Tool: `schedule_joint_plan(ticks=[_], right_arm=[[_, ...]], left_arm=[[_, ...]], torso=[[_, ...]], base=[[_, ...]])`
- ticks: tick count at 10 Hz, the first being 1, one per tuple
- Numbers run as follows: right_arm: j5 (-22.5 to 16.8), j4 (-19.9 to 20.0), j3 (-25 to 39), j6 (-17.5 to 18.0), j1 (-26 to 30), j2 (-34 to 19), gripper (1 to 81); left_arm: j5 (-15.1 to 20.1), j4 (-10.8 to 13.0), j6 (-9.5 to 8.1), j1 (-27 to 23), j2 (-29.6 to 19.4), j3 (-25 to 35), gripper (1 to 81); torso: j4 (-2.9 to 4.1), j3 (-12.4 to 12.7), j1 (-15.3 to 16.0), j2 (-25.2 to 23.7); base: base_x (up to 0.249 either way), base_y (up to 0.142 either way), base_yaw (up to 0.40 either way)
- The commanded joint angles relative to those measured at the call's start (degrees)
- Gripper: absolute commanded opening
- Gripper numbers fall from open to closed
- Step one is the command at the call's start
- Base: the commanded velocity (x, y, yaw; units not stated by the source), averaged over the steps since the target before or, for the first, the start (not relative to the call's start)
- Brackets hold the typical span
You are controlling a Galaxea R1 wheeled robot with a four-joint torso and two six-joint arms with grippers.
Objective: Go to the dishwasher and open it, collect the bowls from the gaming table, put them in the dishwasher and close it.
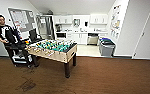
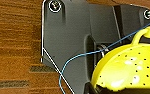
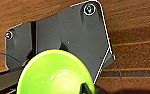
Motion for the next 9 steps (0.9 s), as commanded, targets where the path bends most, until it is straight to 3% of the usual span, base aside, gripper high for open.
schedule_joint_plan(ticks=[1, 9], right_arm=[[-3.61, -0.46, 0.1, -0.11, 2.3, -0.93, 1.0], [-3.61, -0.46, 0.1, -0.11, 2.38, -0.93, 1.0]], left_arm=[[3.28, 0.46, 0.15, -2.33, -0.45, -0.05, 1.0], [3.28, 0.55, 0.15, -2.34, -0.36, -0.05, 1.0]], torso=[[0.0, 0.0, 0.0, 0.0], [0.0, 0.0, 0.0, 0.0]], base=[[0.157, 0.0, 0.0], [0.181, 0.0, 0.0]])
